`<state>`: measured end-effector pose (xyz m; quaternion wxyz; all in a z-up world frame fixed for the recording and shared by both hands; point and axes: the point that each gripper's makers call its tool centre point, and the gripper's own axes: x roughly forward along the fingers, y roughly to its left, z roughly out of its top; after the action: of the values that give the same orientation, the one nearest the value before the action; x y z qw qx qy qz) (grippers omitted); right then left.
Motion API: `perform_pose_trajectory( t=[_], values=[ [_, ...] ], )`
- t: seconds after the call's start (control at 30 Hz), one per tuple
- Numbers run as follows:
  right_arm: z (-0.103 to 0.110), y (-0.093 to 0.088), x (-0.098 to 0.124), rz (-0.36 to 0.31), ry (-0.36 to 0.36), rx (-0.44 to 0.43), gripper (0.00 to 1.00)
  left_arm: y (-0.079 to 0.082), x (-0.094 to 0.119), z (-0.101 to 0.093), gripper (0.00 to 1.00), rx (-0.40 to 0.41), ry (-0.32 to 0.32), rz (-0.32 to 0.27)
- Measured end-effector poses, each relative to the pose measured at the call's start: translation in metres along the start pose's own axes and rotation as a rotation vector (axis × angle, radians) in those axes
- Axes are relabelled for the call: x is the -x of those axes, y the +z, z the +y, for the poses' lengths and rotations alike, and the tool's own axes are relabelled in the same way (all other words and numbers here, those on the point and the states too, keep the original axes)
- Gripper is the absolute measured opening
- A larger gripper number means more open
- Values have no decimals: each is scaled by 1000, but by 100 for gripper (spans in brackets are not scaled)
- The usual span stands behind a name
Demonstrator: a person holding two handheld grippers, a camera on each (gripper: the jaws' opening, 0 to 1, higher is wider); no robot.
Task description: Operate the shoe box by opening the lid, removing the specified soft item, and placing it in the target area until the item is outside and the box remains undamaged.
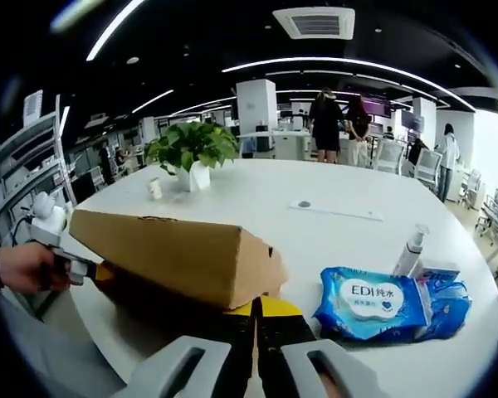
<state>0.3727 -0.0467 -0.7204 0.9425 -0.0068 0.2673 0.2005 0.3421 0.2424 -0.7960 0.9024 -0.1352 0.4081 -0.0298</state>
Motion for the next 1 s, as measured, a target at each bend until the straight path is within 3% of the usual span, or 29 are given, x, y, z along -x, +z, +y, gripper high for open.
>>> perform_pose_trajectory(
  t=[0.47, 1.0],
  values=[
    [10, -9, -1, 4, 35, -47, 0, 3, 3, 5, 8, -13, 23, -8],
    [12, -18, 2, 15, 52, -98, 0, 21, 14, 3, 5, -34, 28, -78]
  ],
)
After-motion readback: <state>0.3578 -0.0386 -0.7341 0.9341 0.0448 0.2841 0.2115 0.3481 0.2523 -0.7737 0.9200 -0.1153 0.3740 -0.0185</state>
